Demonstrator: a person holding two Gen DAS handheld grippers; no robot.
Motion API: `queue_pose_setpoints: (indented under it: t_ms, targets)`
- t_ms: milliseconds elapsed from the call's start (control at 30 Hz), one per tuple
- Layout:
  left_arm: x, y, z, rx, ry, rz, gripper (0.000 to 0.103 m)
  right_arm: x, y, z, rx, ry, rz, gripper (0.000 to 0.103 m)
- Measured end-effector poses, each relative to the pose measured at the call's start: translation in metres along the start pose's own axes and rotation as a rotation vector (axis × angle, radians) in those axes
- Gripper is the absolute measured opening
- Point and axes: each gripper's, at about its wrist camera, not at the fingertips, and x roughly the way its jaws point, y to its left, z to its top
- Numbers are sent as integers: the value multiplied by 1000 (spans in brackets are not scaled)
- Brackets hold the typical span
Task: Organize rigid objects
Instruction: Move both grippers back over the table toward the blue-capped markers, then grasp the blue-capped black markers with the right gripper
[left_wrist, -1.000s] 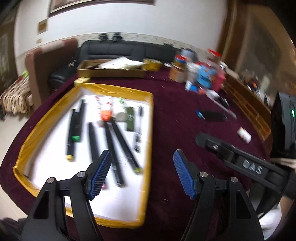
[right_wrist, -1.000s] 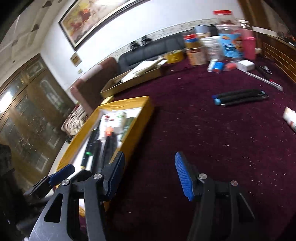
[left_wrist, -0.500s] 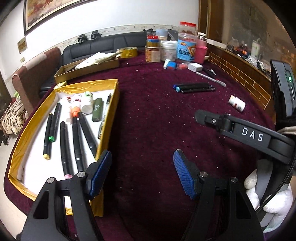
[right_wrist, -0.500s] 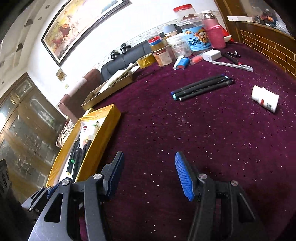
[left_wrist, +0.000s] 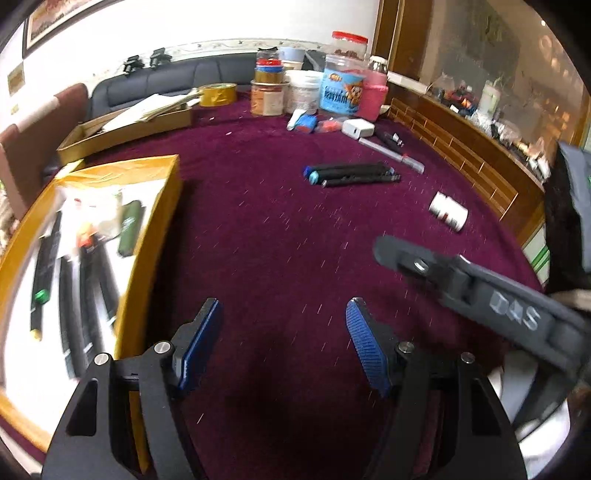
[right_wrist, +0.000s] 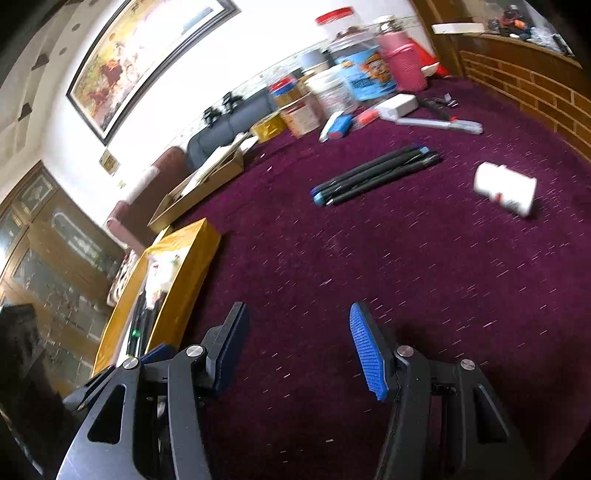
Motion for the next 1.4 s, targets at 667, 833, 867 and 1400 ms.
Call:
queue_pose_setpoints:
  t_ms: [667,833,867,1400]
  targets:
    - [49,33,-2,-218,3,-226,83,72,-58,143,26,31,-327,51]
    - [48,33,-3,-229,-3,-233,83,128,-44,167,-29,105,-393,51]
    - [48,34,-3,-230,-5,-233,83,140,-43,170,-38,123,-413,52]
    - [49,38,-3,-251,-10,-255,83,117,-16,96,-328,301,-352,55]
